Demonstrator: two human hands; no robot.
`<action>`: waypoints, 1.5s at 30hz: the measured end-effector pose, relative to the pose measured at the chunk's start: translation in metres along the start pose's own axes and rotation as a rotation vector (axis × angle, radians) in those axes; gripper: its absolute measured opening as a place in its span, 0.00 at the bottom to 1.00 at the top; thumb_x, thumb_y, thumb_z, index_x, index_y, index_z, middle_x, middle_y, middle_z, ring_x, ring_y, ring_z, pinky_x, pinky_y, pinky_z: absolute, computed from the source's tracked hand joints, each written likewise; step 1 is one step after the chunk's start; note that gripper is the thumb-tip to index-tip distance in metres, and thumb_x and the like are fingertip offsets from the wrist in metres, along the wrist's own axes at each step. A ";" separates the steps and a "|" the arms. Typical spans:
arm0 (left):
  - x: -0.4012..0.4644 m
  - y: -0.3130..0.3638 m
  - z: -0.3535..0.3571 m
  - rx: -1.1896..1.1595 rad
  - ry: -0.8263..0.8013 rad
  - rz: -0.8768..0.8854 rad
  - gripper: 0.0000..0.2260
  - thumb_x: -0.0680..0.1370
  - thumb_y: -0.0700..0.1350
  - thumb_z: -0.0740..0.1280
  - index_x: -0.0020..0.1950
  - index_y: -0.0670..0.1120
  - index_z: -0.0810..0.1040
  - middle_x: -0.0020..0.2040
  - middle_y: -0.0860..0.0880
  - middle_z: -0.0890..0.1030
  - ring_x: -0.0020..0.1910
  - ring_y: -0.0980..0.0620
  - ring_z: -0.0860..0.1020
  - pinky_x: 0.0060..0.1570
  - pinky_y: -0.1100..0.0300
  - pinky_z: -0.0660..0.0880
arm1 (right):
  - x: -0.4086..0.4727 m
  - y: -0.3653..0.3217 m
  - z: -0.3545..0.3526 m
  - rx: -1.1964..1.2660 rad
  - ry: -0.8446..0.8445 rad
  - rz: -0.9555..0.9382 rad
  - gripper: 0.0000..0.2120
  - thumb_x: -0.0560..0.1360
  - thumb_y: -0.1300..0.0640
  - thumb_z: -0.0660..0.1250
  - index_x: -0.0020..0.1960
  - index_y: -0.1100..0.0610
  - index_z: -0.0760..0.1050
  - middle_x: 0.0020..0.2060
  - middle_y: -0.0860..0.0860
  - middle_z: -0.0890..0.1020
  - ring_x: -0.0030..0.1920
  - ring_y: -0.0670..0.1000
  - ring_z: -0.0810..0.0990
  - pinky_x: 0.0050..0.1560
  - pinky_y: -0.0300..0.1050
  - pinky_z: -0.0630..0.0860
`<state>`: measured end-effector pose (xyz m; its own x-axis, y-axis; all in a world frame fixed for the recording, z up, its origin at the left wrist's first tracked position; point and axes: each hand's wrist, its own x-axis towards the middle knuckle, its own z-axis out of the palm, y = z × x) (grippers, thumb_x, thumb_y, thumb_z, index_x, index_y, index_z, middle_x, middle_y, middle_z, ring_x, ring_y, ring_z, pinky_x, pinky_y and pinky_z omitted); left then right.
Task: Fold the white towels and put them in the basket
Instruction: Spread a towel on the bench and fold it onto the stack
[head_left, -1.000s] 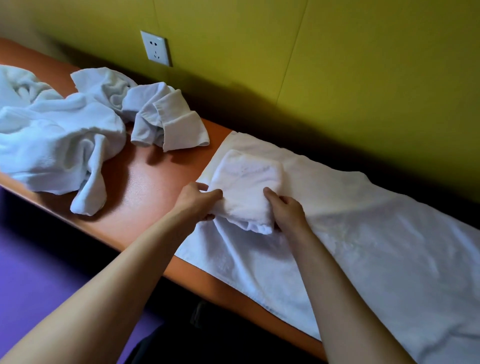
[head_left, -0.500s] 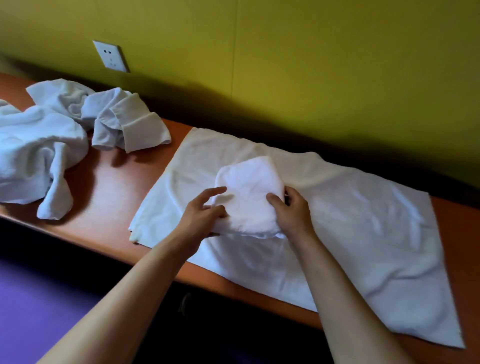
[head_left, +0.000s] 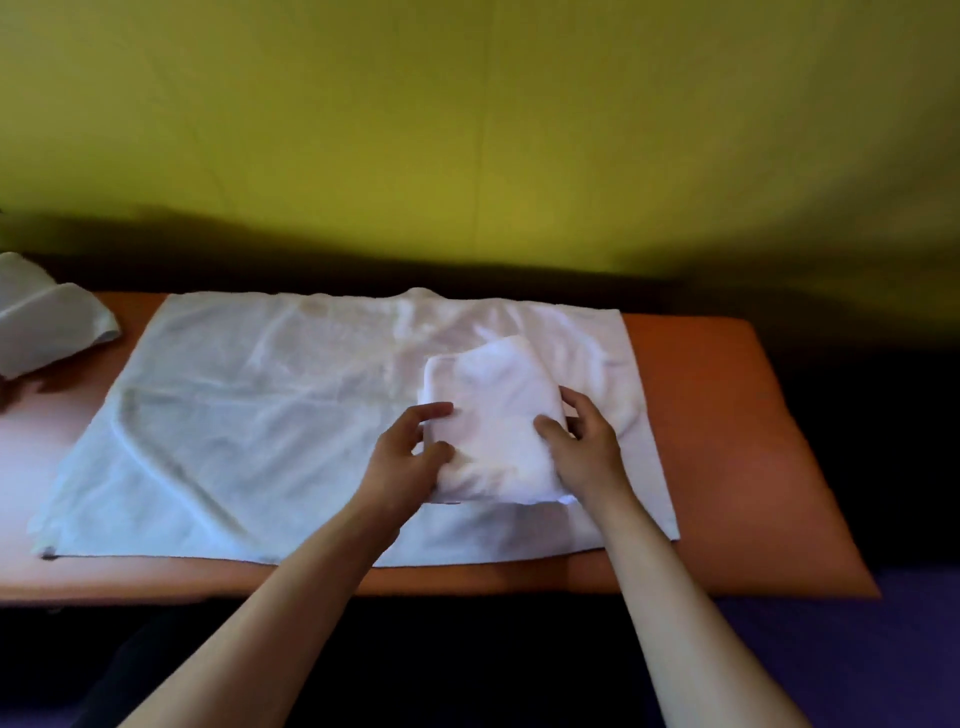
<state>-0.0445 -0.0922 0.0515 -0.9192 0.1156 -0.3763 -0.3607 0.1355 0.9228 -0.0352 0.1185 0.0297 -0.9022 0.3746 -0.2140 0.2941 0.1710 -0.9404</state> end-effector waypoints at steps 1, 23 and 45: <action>0.002 0.001 0.018 0.056 -0.023 0.038 0.21 0.75 0.34 0.65 0.57 0.60 0.81 0.53 0.47 0.83 0.43 0.49 0.80 0.40 0.53 0.80 | 0.002 0.005 -0.017 -0.007 0.022 0.004 0.17 0.77 0.59 0.69 0.63 0.45 0.74 0.49 0.50 0.82 0.46 0.45 0.81 0.38 0.35 0.74; 0.144 0.030 0.317 0.630 -0.297 0.469 0.23 0.79 0.48 0.68 0.73 0.51 0.68 0.68 0.45 0.72 0.64 0.48 0.74 0.59 0.64 0.66 | 0.165 0.061 -0.268 -0.351 0.449 -0.060 0.21 0.77 0.53 0.67 0.70 0.47 0.72 0.62 0.50 0.80 0.60 0.54 0.78 0.55 0.43 0.72; 0.065 -0.058 0.226 1.270 -0.221 0.763 0.29 0.81 0.63 0.52 0.81 0.54 0.59 0.82 0.46 0.58 0.81 0.43 0.54 0.77 0.43 0.55 | 0.163 0.102 -0.233 -1.005 0.355 -0.100 0.28 0.79 0.39 0.56 0.75 0.50 0.66 0.77 0.57 0.64 0.74 0.61 0.63 0.72 0.59 0.62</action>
<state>-0.0479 0.1298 -0.0458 -0.7346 0.6774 0.0386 0.6625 0.7039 0.2561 -0.0784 0.4090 -0.0398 -0.8407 0.5333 0.0939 0.4951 0.8273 -0.2654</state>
